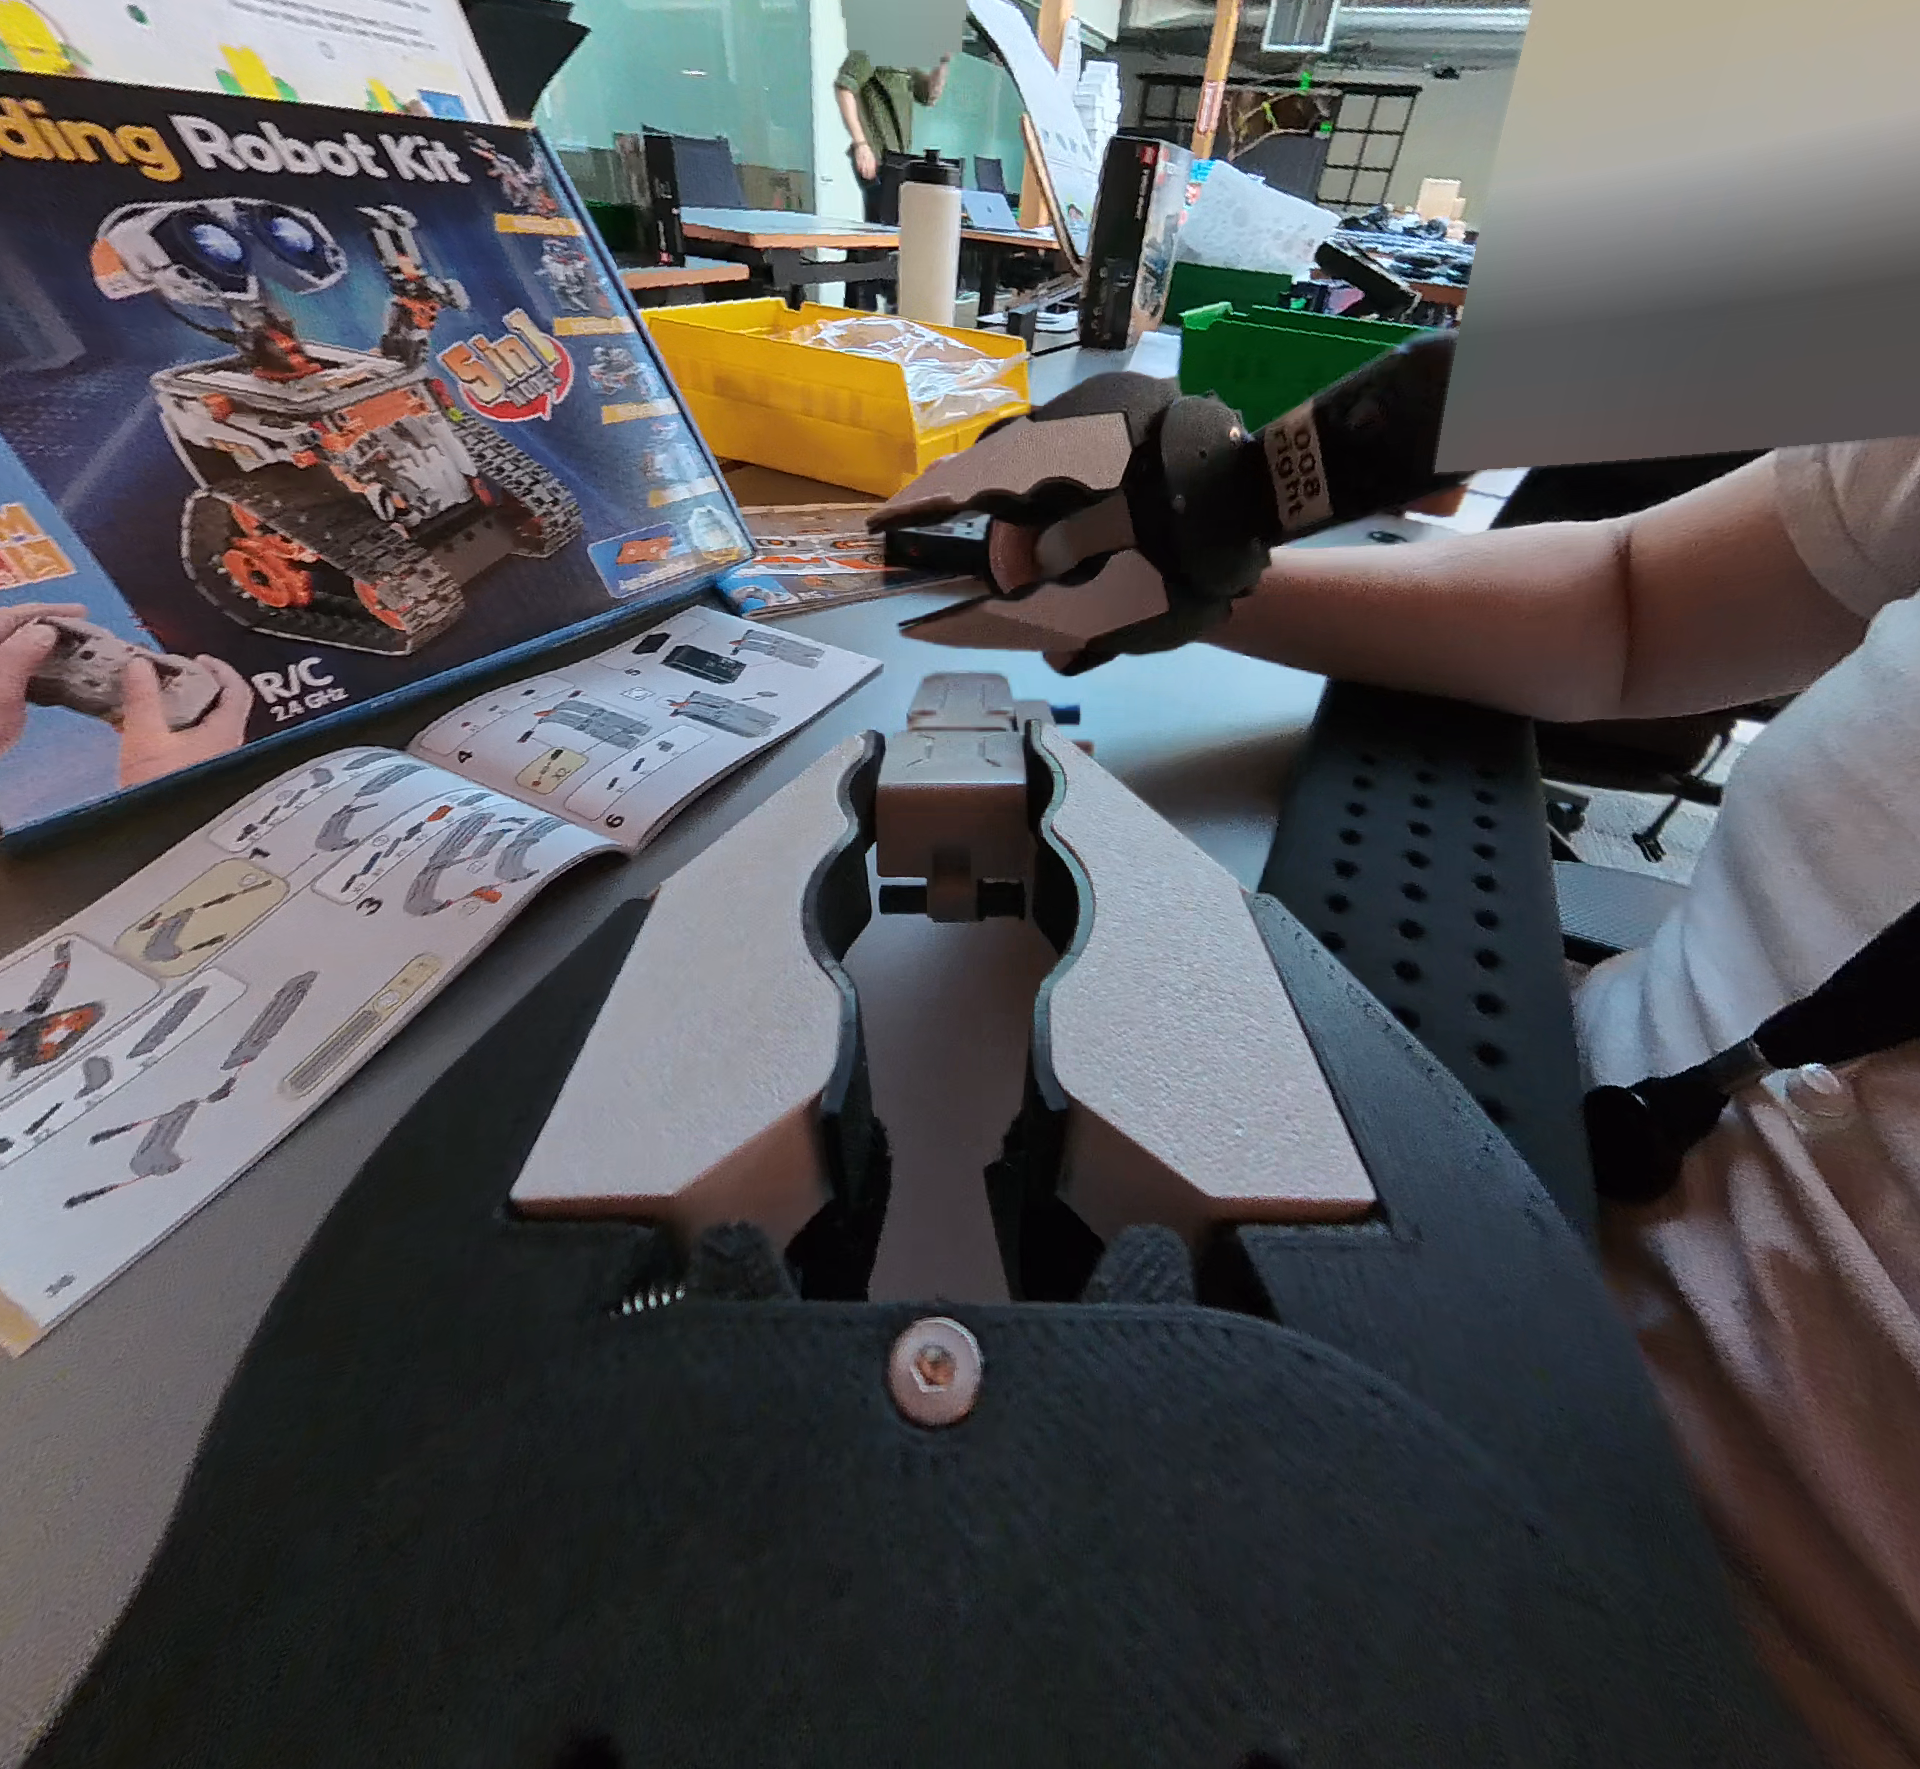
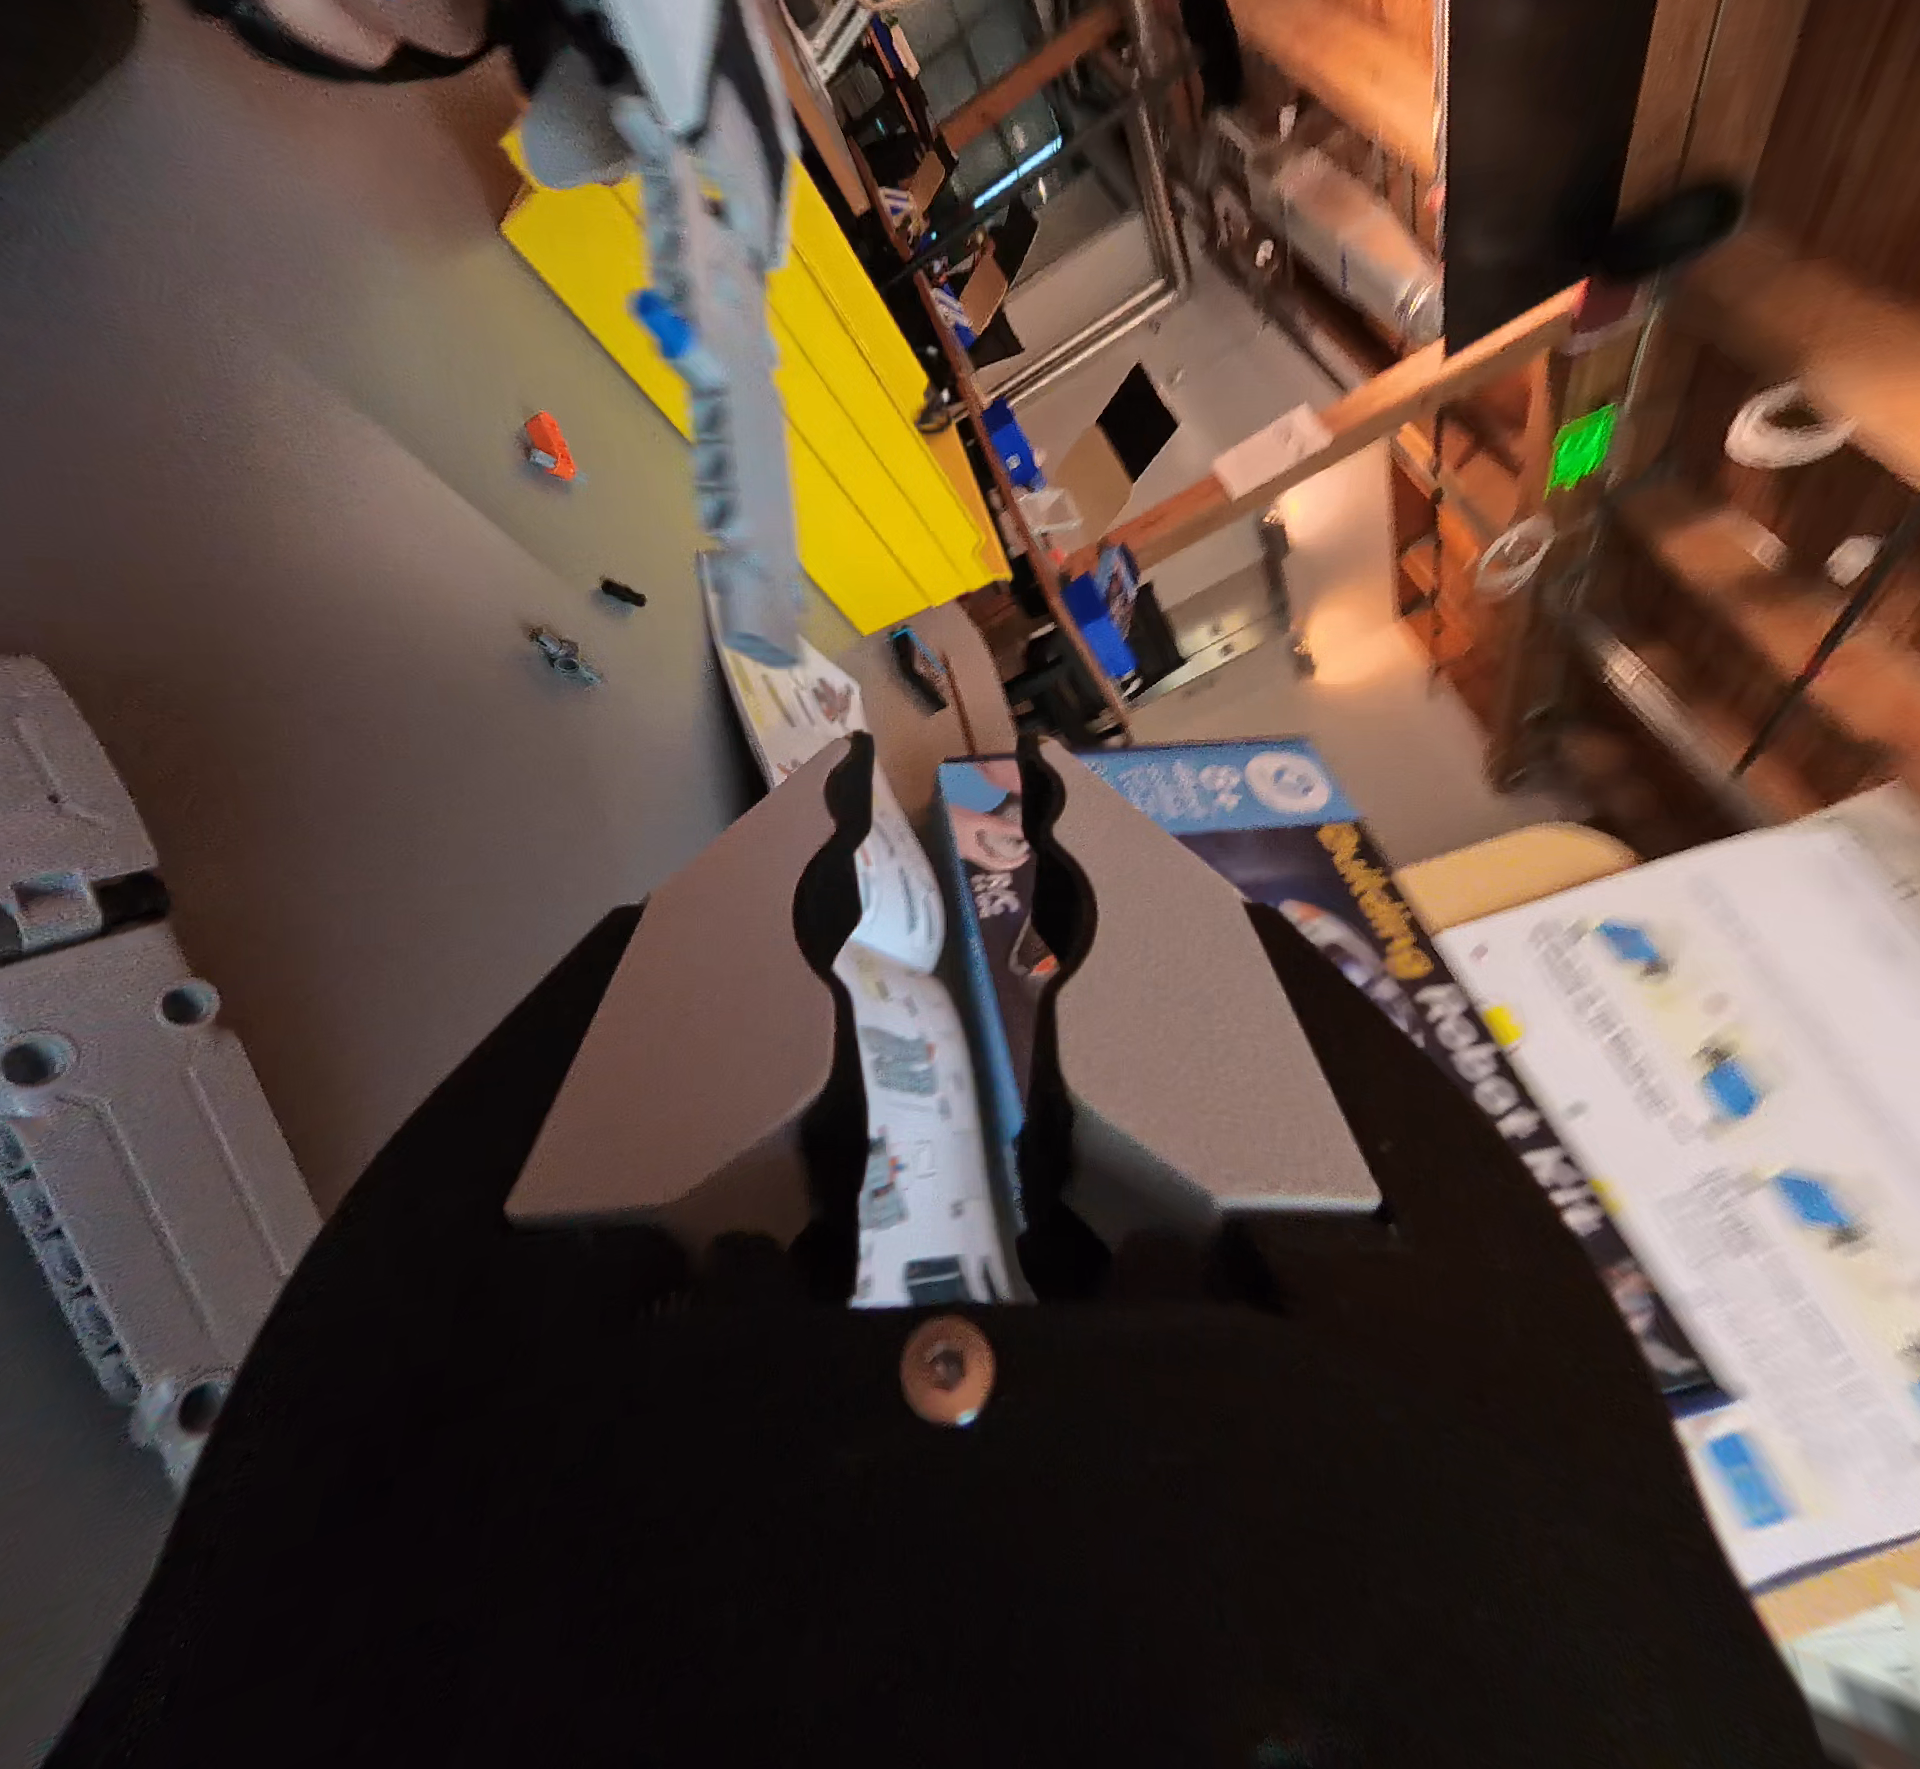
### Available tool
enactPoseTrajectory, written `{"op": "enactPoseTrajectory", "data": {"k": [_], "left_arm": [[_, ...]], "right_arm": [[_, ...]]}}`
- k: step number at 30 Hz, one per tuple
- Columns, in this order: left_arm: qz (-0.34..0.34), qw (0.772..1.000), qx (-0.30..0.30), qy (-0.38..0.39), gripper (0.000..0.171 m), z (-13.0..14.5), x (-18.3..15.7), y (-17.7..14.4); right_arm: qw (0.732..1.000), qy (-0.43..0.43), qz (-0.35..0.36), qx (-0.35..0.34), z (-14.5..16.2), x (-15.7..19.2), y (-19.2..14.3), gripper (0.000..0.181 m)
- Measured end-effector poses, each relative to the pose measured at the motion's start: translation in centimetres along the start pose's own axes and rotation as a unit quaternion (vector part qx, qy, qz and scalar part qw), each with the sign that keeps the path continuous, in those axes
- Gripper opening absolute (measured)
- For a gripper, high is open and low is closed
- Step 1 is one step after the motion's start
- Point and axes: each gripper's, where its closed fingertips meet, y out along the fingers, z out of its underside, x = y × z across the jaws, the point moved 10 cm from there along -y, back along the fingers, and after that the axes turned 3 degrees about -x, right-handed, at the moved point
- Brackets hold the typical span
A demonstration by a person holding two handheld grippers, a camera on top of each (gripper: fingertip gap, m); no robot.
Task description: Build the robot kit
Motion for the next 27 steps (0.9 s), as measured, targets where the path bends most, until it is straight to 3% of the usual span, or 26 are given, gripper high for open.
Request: {"op": "enactPoseTrajectory", "data": {"k": [3,7,10,14,19,27], "left_arm": [[-0.020,1.000,0.009,-0.004,0.024,0.4,0.6,-0.4],[-0.021,0.999,0.019,-0.014,0.024,0.7,1.2,-0.2],[-0.017,1.000,0.017,-0.013,0.024,0.6,1.5,0.2],[-0.008,1.000,0.015,-0.012,0.024,0.5,1.6,0.7],[-0.006,1.000,0.022,-0.012,0.024,0.8,1.6,0.9],[-0.027,0.989,0.145,-0.003,0.025,2.7,1.8,1.9]], "right_arm": [[0.987,0.146,-0.062,0.009,1.5,-0.6,0.0,0.028],[0.936,0.288,-0.202,0.005,2.3,0.8,0.9,0.039],[0.923,0.297,-0.243,0.008,2.5,1.7,2.2,0.051],[0.887,0.359,-0.289,-0.022,2.4,1.8,3.8,0.049],[0.853,0.391,-0.342,-0.041,2.9,1.5,4.8,0.023],[0.854,0.320,-0.410,0.009,4.6,0.7,5.3,0.023]]}}
